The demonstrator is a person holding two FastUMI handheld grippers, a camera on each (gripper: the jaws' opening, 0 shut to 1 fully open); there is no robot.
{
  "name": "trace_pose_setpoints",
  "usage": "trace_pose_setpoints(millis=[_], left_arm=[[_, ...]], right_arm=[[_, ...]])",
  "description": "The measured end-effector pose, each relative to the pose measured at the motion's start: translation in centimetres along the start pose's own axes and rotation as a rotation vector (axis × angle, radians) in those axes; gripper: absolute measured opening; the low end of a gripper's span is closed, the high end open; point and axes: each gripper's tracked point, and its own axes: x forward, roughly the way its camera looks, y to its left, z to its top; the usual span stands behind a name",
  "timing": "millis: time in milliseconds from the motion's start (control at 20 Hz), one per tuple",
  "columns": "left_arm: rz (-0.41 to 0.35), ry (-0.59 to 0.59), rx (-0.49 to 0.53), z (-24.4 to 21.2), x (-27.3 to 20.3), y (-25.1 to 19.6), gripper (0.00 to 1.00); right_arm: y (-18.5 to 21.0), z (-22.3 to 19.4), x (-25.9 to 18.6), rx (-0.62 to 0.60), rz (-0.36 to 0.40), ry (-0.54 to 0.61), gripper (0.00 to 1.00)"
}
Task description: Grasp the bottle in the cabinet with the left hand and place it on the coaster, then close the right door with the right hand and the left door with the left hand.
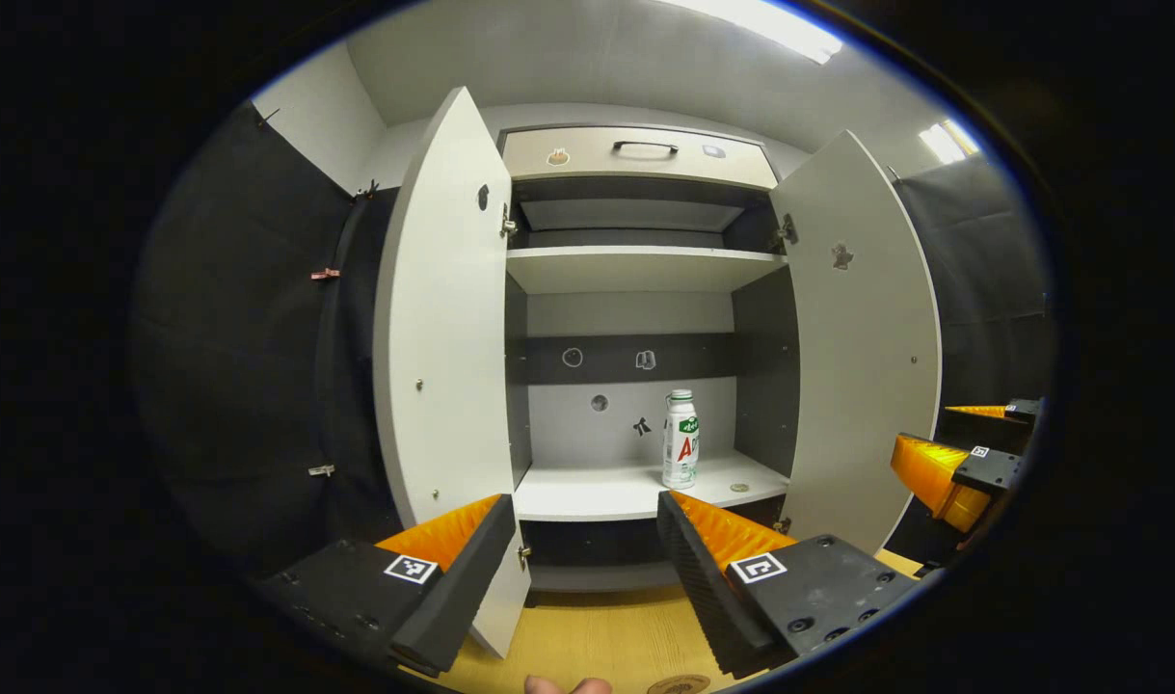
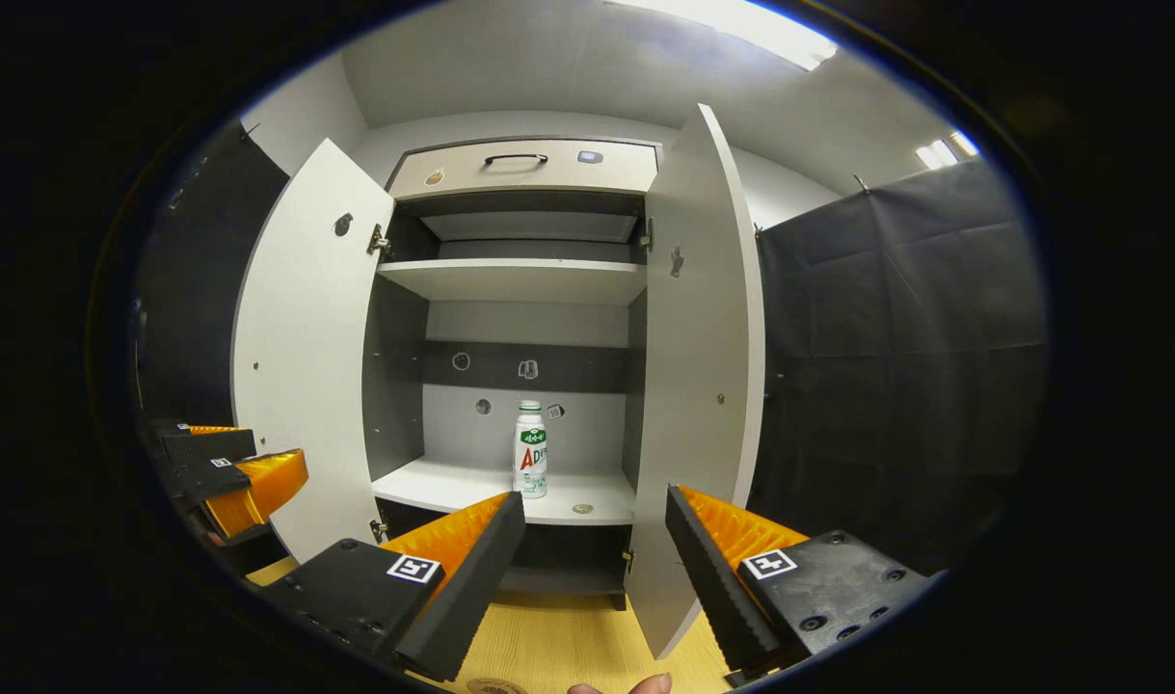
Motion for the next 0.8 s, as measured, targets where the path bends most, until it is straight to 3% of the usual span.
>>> trace_pose_setpoints(millis=[500, 800], left_arm=[[-0.11, -0.033, 0.0, 1.7, 9.8, -6.9, 0.94], [-0.158, -0.044, -0.013, 2.1, 17.4, -11.0, 0.94]], right_arm=[[-5.6, 0.4, -0.9, 0.007, -0.09, -0.002, 0.97], [-8.1, 0.5, -0.8, 0.023, -0.093, 0.0, 0.97]])
